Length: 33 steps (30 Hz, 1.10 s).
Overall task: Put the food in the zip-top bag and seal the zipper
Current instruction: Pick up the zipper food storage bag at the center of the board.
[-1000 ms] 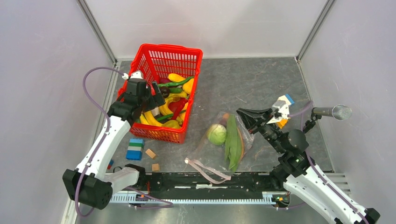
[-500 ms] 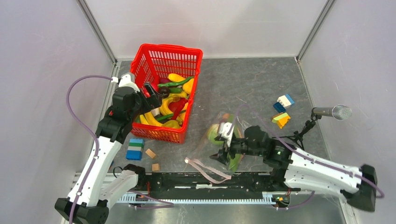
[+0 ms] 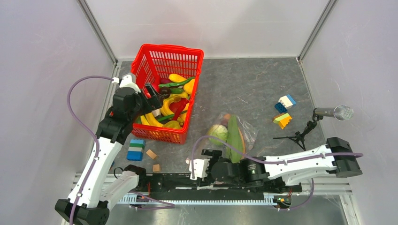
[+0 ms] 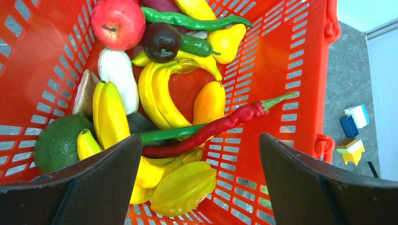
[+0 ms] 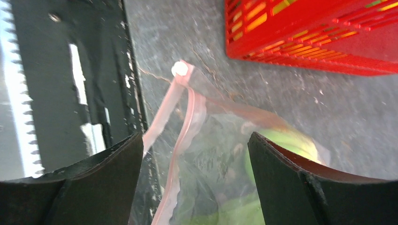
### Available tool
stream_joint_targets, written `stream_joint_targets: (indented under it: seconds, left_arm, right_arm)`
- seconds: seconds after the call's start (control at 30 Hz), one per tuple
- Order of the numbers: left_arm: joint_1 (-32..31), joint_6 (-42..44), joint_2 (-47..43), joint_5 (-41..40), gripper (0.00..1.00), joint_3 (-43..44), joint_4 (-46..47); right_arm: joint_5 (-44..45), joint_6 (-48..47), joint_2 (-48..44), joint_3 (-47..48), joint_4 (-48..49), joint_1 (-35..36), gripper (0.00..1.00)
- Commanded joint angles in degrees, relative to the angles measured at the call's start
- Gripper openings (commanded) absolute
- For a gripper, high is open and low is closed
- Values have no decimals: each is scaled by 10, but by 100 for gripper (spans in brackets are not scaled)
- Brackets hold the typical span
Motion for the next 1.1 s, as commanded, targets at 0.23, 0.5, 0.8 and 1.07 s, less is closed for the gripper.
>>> stream_joint_targets:
  seconds: [0.23,0.5,0.8,1.07]
  left_arm:
    - [1,5,-19,1,100,3,7]
    - [1,5,-21,2,100,0,3]
    - [1,7,-23,0,100,-1,3]
    - [1,14,-12,9,100,16,3]
  right_arm:
    - [252,-20,36,-22,40,68,82]
    - [283,-7,65,-43,73,87,78]
    - [369,-7,62,-51,112,86,8]
    - [327,-8,-60,-47,156,22,0]
